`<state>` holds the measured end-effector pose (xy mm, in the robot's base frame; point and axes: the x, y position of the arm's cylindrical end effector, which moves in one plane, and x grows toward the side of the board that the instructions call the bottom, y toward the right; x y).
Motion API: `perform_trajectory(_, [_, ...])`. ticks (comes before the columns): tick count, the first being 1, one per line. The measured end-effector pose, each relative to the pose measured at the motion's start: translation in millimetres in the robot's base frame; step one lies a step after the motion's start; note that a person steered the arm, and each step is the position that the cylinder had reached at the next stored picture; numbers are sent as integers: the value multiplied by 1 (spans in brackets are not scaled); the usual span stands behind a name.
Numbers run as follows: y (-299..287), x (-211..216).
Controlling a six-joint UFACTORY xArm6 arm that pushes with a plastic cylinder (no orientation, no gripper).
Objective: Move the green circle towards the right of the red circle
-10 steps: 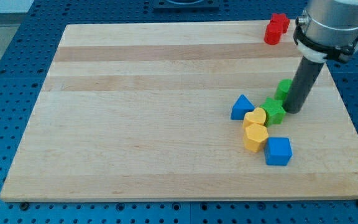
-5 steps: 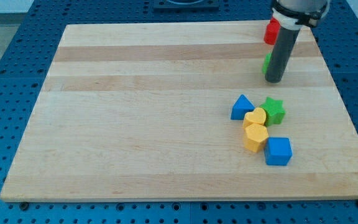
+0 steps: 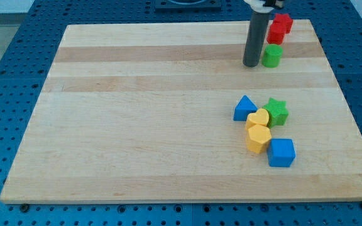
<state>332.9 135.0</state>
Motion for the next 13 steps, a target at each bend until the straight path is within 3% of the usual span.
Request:
perform_trajectory(4, [59, -5])
perform_trajectory(9, [104, 4])
perform_trajectory(13, [123, -16])
